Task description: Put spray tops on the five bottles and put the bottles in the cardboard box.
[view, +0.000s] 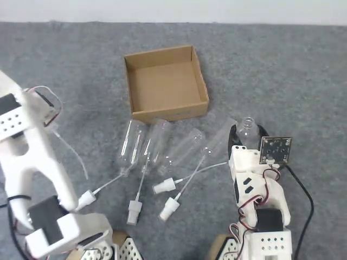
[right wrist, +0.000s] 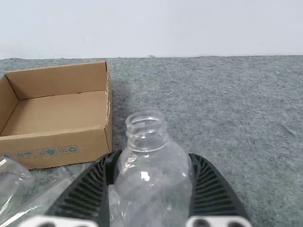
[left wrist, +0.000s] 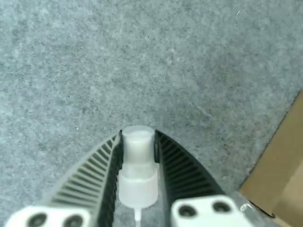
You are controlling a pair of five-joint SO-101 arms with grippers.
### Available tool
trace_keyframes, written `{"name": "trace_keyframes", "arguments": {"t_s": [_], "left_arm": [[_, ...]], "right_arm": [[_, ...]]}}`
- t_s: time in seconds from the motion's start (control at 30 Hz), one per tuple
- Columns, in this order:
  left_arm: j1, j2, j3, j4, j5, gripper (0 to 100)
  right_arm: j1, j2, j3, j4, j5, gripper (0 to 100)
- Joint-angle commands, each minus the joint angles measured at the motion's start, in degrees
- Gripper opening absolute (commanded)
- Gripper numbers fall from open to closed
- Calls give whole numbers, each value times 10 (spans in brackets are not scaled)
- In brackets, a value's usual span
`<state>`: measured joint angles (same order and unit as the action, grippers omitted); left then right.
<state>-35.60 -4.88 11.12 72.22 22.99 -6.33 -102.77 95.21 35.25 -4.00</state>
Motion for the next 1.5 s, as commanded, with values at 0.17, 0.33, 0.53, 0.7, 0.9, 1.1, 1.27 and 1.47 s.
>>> {"name": "trace_keyframes", "arguments": {"t_s": [0.17,0.33,0.53,0.7,0.9,1.1,1.27,1.47], "left_arm": [[49,-105,-30,51,10,10],[73,-166,-13,70,10,10],[91,-248,59,31,18,10],[94,-338,129,-14,33,10],[94,-436,176,-54,33,10],[94,-491,212,-88,33,10],[130,-519,243,-101,33,10],[164,-564,248,-113,33,10]], "right_arm": [[4,-12,12,0,8,70],[4,-12,12,0,8,70],[4,-12,12,0,8,70],[6,-12,12,1,8,70],[6,-12,12,1,8,70],[6,-12,12,0,8,70],[6,-12,12,0,8,70],[2,-12,11,0,8,70]]}}
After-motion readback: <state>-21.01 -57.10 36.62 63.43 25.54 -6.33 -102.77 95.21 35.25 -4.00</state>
